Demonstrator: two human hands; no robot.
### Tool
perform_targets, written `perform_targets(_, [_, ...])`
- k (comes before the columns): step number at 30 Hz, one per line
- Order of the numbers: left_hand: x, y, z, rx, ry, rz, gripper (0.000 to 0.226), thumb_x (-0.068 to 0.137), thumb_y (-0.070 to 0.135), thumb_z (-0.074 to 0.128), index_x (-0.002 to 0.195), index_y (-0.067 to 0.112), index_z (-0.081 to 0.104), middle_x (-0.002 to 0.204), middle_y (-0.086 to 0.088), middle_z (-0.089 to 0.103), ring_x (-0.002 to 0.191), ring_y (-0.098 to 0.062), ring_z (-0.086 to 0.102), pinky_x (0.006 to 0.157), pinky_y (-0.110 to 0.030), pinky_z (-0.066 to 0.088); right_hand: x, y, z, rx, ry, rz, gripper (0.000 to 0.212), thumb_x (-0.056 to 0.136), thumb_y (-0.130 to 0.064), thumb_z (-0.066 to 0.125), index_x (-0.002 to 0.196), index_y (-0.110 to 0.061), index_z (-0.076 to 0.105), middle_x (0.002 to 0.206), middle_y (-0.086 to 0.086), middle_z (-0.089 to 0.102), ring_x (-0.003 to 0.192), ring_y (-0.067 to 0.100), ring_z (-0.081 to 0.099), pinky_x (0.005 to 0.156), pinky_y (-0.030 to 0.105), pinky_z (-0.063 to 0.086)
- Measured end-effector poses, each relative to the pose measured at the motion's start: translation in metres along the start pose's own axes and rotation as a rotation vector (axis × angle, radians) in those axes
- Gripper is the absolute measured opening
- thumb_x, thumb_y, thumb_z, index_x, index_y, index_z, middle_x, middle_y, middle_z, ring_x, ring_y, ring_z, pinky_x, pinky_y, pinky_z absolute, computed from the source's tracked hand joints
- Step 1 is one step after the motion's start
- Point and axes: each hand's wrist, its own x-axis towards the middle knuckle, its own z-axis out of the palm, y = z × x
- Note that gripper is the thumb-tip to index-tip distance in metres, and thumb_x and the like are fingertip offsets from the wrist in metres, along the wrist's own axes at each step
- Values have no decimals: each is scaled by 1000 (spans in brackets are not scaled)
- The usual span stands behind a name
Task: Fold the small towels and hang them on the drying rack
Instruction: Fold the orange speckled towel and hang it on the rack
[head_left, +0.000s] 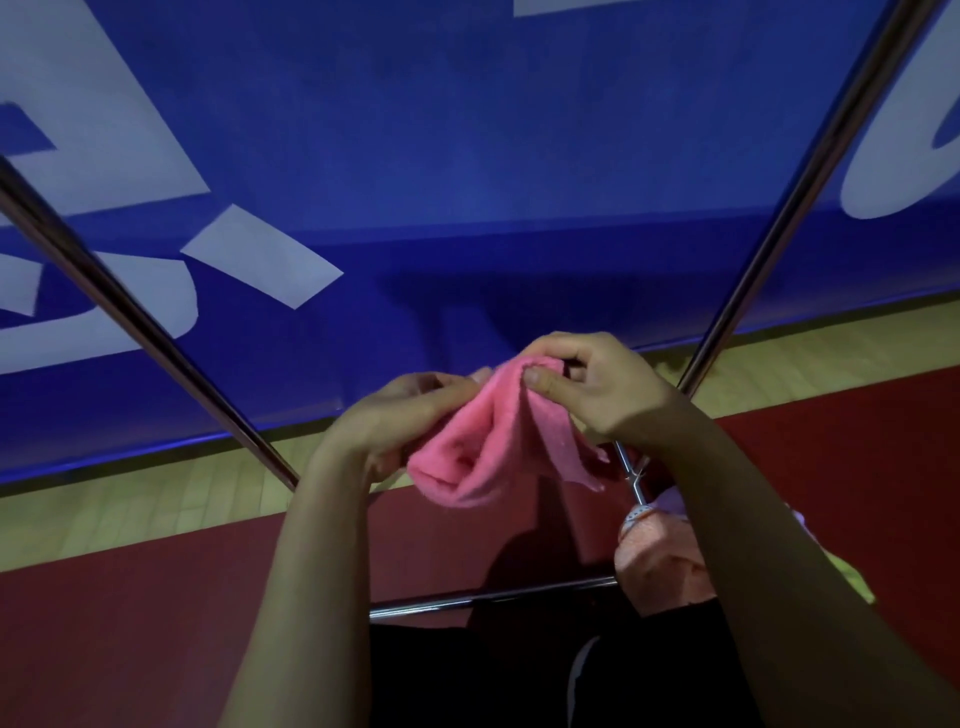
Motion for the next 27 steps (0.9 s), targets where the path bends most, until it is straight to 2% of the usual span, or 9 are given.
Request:
perform_targets(5, [4,3,6,91,-31,50,50,95,49,67,108,1,74,91,-10,76,79,-20,70,72,-29,58,1,3,-1,-35,9,13,12,95,-28,67,103,-25,76,99,-8,73,98,13,70,93,45,55])
perform_targets(7, [3,3,6,28,11,173,31,95,32,73,116,10,74,100,-8,79,88,-21,74,78,-30,62,1,7,-4,-123,-13,28,7,96,-28,69,100,-27,76,95,-13,70,94,5,67,90,39,54])
perform_targets(10, [5,1,4,80,143,370,35,91,16,79,125,23,72,104,-6,80,96,-23,75,90,-41,61,1,12,-5,-215,-33,-10,9,95,-25,72,99,-33,74,89,-18,61,85,-3,61,80,22,45])
perform_targets(14, [2,2,12,175,172,441,27,95,14,76,121,21,72,96,-1,81,88,-19,77,82,-38,61,3,14,0,-247,83,-15,15,89,-24,78,100,-35,78,95,-10,51,89,10,60,83,27,50])
perform_targets(16, [0,3,17,232,150,479,20,96,14,75,116,18,75,96,1,81,90,-17,78,80,-33,61,4,6,1,-259,111,-47,15,87,-23,80,99,-33,81,92,-5,58,85,15,63,79,31,52])
perform_targets(19, [-1,5,20,276,159,496,11,97,16,74,107,18,78,87,0,81,72,-6,72,61,-20,54,2,-6,5,-268,115,-92,11,83,-26,84,92,-31,81,83,-2,67,75,17,64,71,32,50])
perform_targets(22, [-1,4,19,320,137,508,10,98,19,73,105,20,79,85,-1,80,69,-6,68,63,-20,50,2,-11,8,-181,219,-10,23,77,-29,90,92,-26,73,74,-2,68,60,9,56,61,21,49])
perform_targets(25, [-3,5,18,312,108,540,11,99,17,71,106,18,79,87,3,81,76,-4,71,68,-17,51,2,-13,7,-160,237,41,43,74,-32,91,109,-25,68,72,-6,68,59,2,57,64,15,49])
perform_targets(27, [-3,5,17,332,96,566,14,100,14,69,108,20,79,92,4,81,85,-12,75,74,-26,57,3,-13,6,-170,229,79,46,72,-35,91,112,-27,71,71,-7,68,60,1,58,65,12,48])
